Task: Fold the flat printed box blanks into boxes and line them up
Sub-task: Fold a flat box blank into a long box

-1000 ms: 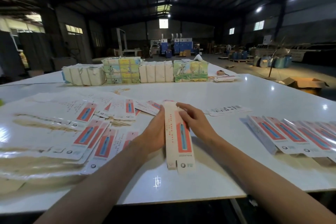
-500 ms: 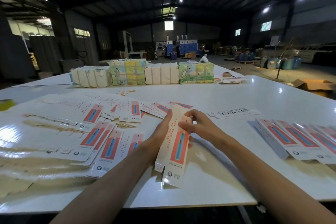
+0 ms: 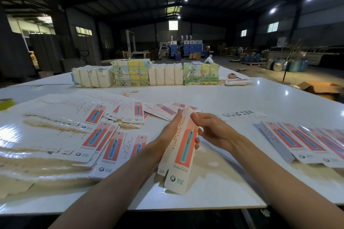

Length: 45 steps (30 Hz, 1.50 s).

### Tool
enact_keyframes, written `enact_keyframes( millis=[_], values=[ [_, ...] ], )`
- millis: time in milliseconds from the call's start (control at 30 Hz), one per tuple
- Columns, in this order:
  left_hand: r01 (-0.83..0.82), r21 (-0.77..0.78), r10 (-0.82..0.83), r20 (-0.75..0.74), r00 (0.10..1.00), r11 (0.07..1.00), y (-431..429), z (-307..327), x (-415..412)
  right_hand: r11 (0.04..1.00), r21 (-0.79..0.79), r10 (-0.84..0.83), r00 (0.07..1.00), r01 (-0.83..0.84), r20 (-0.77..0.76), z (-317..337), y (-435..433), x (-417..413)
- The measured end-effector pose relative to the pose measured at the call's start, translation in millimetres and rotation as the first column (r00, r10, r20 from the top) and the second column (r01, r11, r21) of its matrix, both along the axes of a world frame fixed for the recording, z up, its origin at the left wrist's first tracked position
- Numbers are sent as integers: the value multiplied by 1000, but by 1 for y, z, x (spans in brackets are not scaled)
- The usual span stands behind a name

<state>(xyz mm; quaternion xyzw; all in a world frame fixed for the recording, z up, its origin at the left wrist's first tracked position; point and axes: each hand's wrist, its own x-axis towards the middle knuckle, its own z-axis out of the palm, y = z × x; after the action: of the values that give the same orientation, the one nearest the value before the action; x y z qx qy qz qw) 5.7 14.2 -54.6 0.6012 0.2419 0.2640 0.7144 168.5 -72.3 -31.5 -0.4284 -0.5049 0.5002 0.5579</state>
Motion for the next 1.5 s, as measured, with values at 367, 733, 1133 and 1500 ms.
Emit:
enact_keyframes(
  millis=[367, 733, 1133, 1500],
  values=[
    [-40, -399, 142, 228, 963, 916, 1, 5, 1, 990, 30, -132, 987, 135, -94, -10, 14, -12],
    [-303, 64, 301, 46, 953, 951, -4, -11, 7, 930, 208, -334, 934, 304, 127, -12, 11, -13],
    [-166, 326, 182, -21, 983, 931, -21, -3, 5, 891, 223, -436, 882, 395, 180, -10, 9, -2],
    [-182, 337, 201, -23, 979, 924, -19, -3, 6, 918, 228, -377, 894, 325, 243, -6, 6, -11]
  ],
)
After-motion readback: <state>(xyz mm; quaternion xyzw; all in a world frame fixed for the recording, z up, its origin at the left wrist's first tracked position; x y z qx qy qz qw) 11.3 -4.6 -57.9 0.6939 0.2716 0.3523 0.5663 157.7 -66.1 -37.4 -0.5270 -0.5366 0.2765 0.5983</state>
